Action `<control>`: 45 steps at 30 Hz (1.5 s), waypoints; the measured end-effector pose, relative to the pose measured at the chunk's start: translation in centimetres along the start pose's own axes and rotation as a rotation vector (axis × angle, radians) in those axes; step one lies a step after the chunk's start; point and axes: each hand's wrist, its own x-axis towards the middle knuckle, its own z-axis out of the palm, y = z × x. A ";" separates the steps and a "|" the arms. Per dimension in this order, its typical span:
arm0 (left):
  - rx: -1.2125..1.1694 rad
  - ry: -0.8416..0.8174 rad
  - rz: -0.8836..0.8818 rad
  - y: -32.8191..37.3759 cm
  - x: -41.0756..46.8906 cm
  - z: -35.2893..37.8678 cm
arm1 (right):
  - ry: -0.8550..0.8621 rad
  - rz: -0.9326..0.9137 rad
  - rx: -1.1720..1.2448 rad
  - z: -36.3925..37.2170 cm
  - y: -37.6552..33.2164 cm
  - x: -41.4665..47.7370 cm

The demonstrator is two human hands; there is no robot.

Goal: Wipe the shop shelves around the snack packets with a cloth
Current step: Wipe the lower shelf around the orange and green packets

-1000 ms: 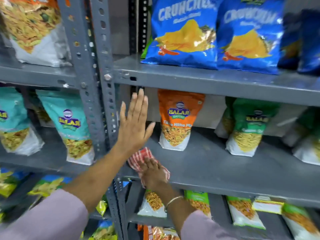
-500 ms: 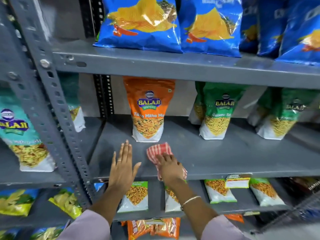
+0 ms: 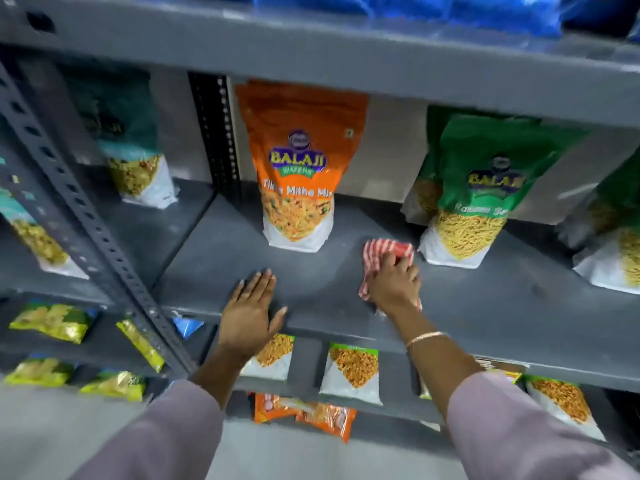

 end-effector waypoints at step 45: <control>0.035 0.085 -0.036 0.5 -0.3 0.4 | -0.091 -0.350 -0.103 0.7 2.9 -1.2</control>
